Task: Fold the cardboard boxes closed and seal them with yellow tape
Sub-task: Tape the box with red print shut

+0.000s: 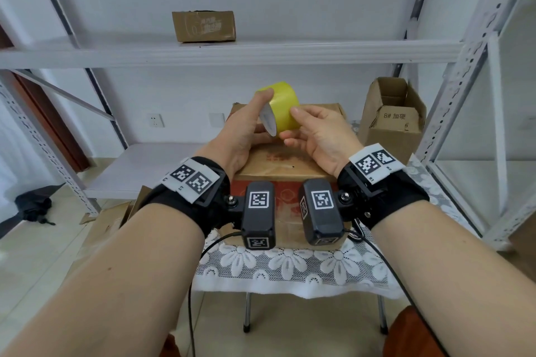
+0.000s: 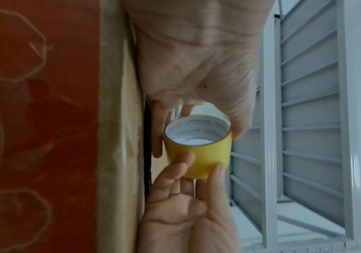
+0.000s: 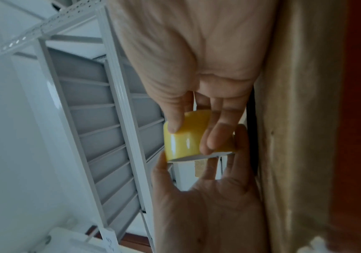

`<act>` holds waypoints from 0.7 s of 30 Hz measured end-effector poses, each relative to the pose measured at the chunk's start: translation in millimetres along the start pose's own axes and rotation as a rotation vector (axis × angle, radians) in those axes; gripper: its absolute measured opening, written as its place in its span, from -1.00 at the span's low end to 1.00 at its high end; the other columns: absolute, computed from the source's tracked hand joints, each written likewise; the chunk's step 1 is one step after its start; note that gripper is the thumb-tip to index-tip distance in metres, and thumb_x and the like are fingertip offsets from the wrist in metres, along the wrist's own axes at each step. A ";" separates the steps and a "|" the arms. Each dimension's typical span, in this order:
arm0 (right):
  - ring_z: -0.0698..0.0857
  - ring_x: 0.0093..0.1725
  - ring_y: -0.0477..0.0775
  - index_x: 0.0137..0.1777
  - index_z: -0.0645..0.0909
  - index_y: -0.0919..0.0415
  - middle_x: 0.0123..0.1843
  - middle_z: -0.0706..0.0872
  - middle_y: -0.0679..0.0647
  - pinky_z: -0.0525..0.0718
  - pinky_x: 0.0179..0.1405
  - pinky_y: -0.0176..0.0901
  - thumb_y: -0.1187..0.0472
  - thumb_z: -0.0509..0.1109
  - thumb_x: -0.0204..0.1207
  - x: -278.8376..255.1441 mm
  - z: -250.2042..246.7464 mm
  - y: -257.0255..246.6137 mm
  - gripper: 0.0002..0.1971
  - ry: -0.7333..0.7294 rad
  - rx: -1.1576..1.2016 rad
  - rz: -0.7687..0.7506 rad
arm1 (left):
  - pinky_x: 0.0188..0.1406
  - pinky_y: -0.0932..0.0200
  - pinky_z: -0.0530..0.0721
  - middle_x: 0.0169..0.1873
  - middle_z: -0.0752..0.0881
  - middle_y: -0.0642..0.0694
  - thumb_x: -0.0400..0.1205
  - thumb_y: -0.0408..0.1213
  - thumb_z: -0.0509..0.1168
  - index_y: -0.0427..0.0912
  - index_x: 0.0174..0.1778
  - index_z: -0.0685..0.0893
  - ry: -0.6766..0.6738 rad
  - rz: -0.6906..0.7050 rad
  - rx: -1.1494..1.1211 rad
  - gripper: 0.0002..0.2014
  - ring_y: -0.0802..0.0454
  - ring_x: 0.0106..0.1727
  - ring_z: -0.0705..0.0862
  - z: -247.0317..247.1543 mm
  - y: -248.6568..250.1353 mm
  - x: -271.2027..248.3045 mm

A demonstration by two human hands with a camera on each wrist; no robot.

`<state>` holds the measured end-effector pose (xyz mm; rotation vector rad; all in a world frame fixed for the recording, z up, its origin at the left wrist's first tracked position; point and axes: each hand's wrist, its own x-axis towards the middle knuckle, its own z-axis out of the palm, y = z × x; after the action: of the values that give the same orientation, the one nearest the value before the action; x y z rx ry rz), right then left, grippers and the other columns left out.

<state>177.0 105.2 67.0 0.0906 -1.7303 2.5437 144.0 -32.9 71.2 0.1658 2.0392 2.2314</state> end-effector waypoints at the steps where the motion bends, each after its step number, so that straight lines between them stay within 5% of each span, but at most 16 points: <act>1: 0.71 -0.45 0.03 -0.06 0.60 0.26 -0.23 0.72 0.21 0.70 -0.51 -0.26 0.20 0.35 0.62 -0.1 1.0 0.4 -0.88 0.002 -0.044 0.005 | 0.23 -0.18 0.71 0.10 0.78 -0.29 0.50 0.17 0.37 -0.23 0.18 0.71 -0.002 0.002 0.005 -0.45 -0.29 0.12 0.77 0.2 0.0 -0.1; 6: 0.64 -0.52 0.02 -0.06 0.63 0.26 -0.30 0.73 0.18 0.62 -0.62 -0.29 -0.02 0.42 0.54 1.8 2.2 0.8 -0.70 0.052 -0.197 0.035 | 0.31 -0.08 0.67 0.06 0.81 -0.26 0.35 0.16 0.45 -0.26 0.19 0.71 -0.056 0.002 0.078 -0.36 -0.19 0.12 0.78 5.2 0.0 -3.9; 11: 0.66 -0.51 -0.06 -0.06 0.66 0.25 -0.21 0.74 0.15 0.63 -0.55 -0.33 0.32 0.51 0.46 -0.1 0.4 4.8 -0.89 -0.038 -0.199 0.005 | 0.21 -0.08 0.73 0.06 0.76 -0.44 0.30 0.22 0.41 -0.42 0.11 0.72 0.011 0.020 0.063 -0.25 -0.26 0.06 0.78 1.6 -0.9 0.2; 14: 0.68 -0.50 -0.05 -0.03 0.66 0.28 -0.24 0.75 0.15 0.63 -0.54 -0.34 0.40 0.52 0.42 -1.7 1.3 5.0 -0.84 -0.066 -0.230 0.009 | -0.05 0.05 0.74 0.02 0.81 -0.33 0.46 0.27 0.31 -0.32 0.19 0.73 -0.003 -0.002 0.046 -0.31 -0.16 -0.04 0.80 1.0 -0.8 3.1; 21: 0.64 -0.56 -0.01 -0.09 0.62 0.24 -0.29 0.73 0.18 0.61 -0.62 -0.32 0.09 0.50 0.48 0.3 4.9 2.6 -0.79 0.032 -0.205 0.006 | 0.20 -0.04 0.74 0.23 0.71 -0.21 0.54 0.12 0.39 -0.15 0.33 0.53 -0.053 0.061 0.100 -0.45 -0.14 0.18 0.75 6.0 -1.2 -0.4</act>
<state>176.6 99.8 66.4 0.0346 -1.9685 2.3412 145.3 -26.9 70.6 0.2963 2.1461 2.1358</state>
